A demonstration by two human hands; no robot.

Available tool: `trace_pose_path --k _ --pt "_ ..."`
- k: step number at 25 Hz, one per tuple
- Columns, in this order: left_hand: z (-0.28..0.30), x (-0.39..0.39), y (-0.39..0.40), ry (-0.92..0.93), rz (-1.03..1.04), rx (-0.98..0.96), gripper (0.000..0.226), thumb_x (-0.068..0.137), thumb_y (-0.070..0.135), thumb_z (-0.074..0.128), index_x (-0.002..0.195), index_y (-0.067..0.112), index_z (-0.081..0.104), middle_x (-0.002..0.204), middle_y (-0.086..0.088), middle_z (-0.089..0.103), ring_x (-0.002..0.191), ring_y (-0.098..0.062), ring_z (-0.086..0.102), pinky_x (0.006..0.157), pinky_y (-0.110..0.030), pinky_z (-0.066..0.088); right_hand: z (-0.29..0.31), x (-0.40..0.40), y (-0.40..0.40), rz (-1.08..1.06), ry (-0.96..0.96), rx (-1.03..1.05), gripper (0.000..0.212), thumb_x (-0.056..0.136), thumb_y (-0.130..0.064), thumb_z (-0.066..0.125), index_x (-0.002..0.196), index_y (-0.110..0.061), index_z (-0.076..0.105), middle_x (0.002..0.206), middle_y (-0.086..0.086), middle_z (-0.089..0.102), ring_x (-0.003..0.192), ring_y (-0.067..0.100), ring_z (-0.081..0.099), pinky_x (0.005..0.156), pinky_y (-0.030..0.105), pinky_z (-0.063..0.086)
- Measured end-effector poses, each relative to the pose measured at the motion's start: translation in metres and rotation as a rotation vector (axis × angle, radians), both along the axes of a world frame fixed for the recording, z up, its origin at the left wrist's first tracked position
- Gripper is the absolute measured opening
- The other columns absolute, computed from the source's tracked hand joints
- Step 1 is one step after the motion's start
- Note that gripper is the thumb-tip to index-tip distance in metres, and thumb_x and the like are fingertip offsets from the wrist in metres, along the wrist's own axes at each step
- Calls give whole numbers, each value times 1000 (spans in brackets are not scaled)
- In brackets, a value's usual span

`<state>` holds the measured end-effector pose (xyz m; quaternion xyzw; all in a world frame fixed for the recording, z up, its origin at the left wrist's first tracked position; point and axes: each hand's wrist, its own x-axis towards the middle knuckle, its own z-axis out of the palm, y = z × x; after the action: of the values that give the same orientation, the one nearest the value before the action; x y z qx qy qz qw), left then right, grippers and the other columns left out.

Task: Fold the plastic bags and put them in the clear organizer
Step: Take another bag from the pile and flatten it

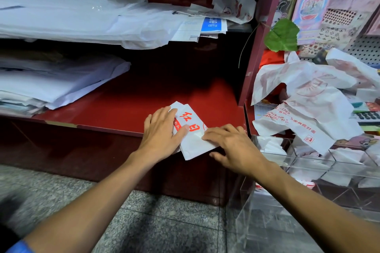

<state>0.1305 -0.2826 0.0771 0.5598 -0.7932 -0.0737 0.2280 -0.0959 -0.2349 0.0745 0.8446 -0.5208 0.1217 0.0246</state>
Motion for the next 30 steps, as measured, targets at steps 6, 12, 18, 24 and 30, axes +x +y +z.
trace_pose_path --k 6,12,18,24,30 --pt "0 2 -7 -27 -102 203 69 96 62 38 153 26 25 158 7 29 147 -9 19 120 -50 -11 -4 1 -5 28 -6 -55 43 85 -31 66 127 -33 55 139 -14 50 112 18 47 80 34 28" --pt "-3 3 -9 -84 -219 223 56 104 47 31 155 31 19 163 11 18 150 -4 4 118 -47 -18 -4 0 -7 51 -61 -53 44 83 -20 65 125 -32 56 135 -13 56 110 18 46 78 33 26" --pt "-4 8 -14 -124 -303 263 46 107 33 30 151 44 25 160 23 13 148 3 0 118 -44 -15 3 4 -14 65 -280 74 24 92 -30 63 115 -34 68 114 -18 62 102 13 47 91 37 37" --pt "12 5 -16 164 -255 455 31 105 42 30 118 50 56 139 27 48 137 5 32 121 -36 -1 10 12 -29 -27 -712 292 28 95 -35 58 79 -13 66 71 1 62 68 6 51 70 38 46" --pt "23 4 -17 507 -217 550 36 99 59 36 97 40 67 96 29 65 87 21 56 88 -9 36 8 24 -45 -277 -729 294 16 87 -25 69 76 -15 62 58 -1 60 52 8 44 60 31 39"
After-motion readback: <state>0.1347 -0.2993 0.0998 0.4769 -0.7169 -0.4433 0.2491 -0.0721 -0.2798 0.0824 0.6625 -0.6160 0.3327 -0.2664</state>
